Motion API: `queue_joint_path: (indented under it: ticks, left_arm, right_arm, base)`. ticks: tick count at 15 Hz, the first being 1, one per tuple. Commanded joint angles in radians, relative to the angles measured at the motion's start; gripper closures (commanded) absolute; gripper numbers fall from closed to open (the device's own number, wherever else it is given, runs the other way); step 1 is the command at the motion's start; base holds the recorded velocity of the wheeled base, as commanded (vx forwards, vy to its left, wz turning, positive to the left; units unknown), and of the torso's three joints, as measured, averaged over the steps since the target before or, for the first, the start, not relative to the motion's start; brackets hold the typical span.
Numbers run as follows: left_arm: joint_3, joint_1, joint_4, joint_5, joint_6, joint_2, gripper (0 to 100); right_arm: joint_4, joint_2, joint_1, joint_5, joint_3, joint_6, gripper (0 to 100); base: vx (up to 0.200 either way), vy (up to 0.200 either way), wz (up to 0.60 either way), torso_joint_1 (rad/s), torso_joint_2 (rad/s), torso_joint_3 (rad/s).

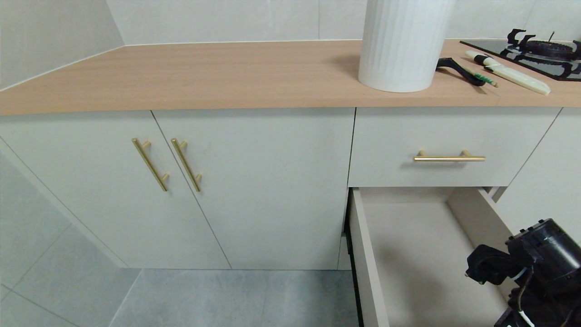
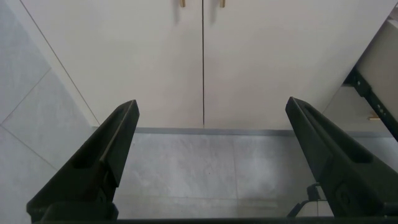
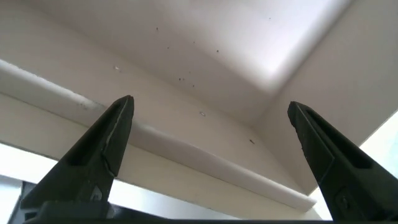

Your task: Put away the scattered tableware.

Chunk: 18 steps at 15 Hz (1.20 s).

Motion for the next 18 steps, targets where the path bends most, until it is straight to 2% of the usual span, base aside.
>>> queue_joint_path:
  ticks: [1,5,11,13,16,18]
  left_arm:
    - [0.000,0.002,0.000,-0.001,0.000,0.001,0]
    - [0.000,0.001,0.000,0.000,0.000,0.001,0]
    - [0.000,0.001,0.000,0.000,0.000,0.001,0]
    - [0.000,0.001,0.000,0.000,0.000,0.001,0]
    - [0.000,0.001,0.000,0.000,0.000,0.001,0]
    - [0.000,0.001,0.000,0.000,0.000,0.001,0]
  right_arm:
    - [0.005,-0.009,0.017,0.000,0.002,-0.002,0]
    - [0.054,-0.017,0.039,0.000,0.006,-0.016,0]
    - [0.039,-0.027,0.037,-0.003,-0.029,-0.002,0]
    - [0.005,-0.056,0.023,0.000,-0.083,0.098,0]
    - [-0.016,-0.081,0.022,0.001,-0.204,0.350,0]
    - [-0.016,-0.107,-0.020,0.001,-0.228,0.360,0]
  base:
    - [0.000,0.000,0.00,0.000,0.00,0.000]
    - [0.000,0.000,0.00,0.000,0.00,0.000]
    - [0.000,0.000,0.00,0.000,0.00,0.000]
    - [0.000,0.000,0.00,0.000,0.00,0.000]
    - [0.000,0.000,0.00,0.000,0.00,0.000]
    - [0.000,0.000,0.00,0.000,0.00,0.000]
